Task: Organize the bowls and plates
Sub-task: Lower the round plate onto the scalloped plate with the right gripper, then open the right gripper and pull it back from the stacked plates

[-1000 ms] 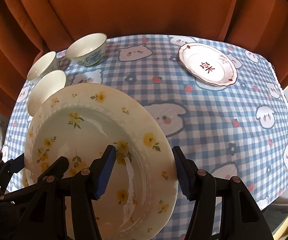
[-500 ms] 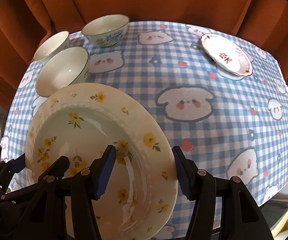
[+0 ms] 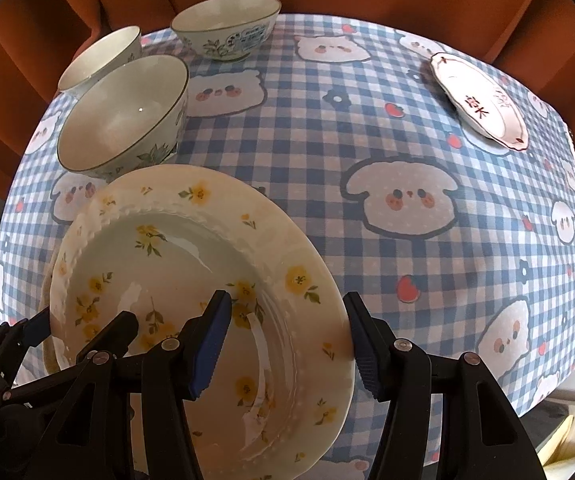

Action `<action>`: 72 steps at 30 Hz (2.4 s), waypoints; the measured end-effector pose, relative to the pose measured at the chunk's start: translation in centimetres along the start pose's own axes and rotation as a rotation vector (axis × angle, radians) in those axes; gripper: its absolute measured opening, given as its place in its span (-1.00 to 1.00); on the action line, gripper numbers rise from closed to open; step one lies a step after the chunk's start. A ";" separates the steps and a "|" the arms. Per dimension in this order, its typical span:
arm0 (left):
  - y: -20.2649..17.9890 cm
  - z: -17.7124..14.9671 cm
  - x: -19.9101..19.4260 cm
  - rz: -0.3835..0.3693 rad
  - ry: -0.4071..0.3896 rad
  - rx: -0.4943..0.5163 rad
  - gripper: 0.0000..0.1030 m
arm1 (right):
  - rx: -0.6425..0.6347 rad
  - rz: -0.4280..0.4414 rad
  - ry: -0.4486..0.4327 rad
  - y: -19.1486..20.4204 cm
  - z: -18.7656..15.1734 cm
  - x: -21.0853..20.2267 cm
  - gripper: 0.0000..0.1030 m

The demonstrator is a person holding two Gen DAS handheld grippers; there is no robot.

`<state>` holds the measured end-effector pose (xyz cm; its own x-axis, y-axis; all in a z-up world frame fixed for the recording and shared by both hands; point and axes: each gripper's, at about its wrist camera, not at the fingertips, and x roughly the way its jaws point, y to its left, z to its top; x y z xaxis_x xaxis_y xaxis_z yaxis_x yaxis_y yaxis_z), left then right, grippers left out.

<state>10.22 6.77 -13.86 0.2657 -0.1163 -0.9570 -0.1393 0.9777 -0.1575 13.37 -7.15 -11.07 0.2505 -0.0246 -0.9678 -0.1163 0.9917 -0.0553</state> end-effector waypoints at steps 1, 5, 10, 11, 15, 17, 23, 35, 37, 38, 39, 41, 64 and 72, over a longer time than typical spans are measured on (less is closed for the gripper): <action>0.1 0.0 0.1 0.000 0.001 -0.002 0.51 | -0.002 0.000 0.004 0.1 0.1 0.2 0.18; 0.1 0.1 0.5 0.004 0.003 -0.014 0.52 | -0.011 0.000 0.011 0.2 0.3 0.6 0.18; -0.3 -0.2 0.5 0.018 -0.021 -0.020 0.54 | -0.022 -0.010 0.004 0.4 0.4 0.8 0.18; -0.2 -0.3 0.5 0.020 -0.025 -0.021 0.55 | -0.023 -0.012 0.001 0.5 0.3 0.8 0.18; -0.2 -0.7 0.3 0.038 -0.041 -0.025 0.57 | -0.023 -0.004 -0.011 0.4 0.1 0.8 0.18; -0.4 -0.9 0.3 0.056 -0.049 -0.025 0.60 | -0.017 0.008 -0.021 0.3 -0.1 0.8 0.18; -0.8 -1.4 0.3 0.099 -0.059 -0.025 0.60 | -0.030 0.034 -0.050 0.3 -0.9 0.4 0.08; -0.9 -2.6 -0.9 0.151 -0.074 -0.028 0.58 | -0.052 0.042 -0.083 -0.1 -2.2 -0.1 -0.22; -0.6 -2.7 -1.1 0.148 -0.079 -0.029 0.58 | -0.055 0.037 -0.083 0.2 -2.4 -0.1 -0.22; -0.5 -2.8 -1.3 0.149 -0.082 -0.027 0.58 | -0.056 0.036 -0.083 0.3 -2.5 0.0 -0.22; -0.4 -2.9 -1.4 0.147 -0.085 -0.025 0.58 | -0.056 0.037 -0.080 0.5 -2.6 0.1 -0.22; -0.3 -3.0 -1.6 0.151 -0.090 -0.020 0.58 | -0.051 0.040 -0.073 0.8 -2.8 0.2 -0.22; 0.4 -3.5 -2.6 0.109 -0.080 0.023 0.60 | 0.012 0.012 -0.086 2.5 -3.5 0.0 0.00; -1.2 -2.2 -5.0 0.097 -0.157 0.057 0.74 | 0.063 0.012 -0.139 0.8 -2.9 -2.9 0.16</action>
<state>6.96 5.82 -9.43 0.4000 0.0030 -0.9165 -0.1179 0.9919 -0.0482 9.75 -6.63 -9.01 0.3803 0.0004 -0.9249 -0.0607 0.9979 -0.0245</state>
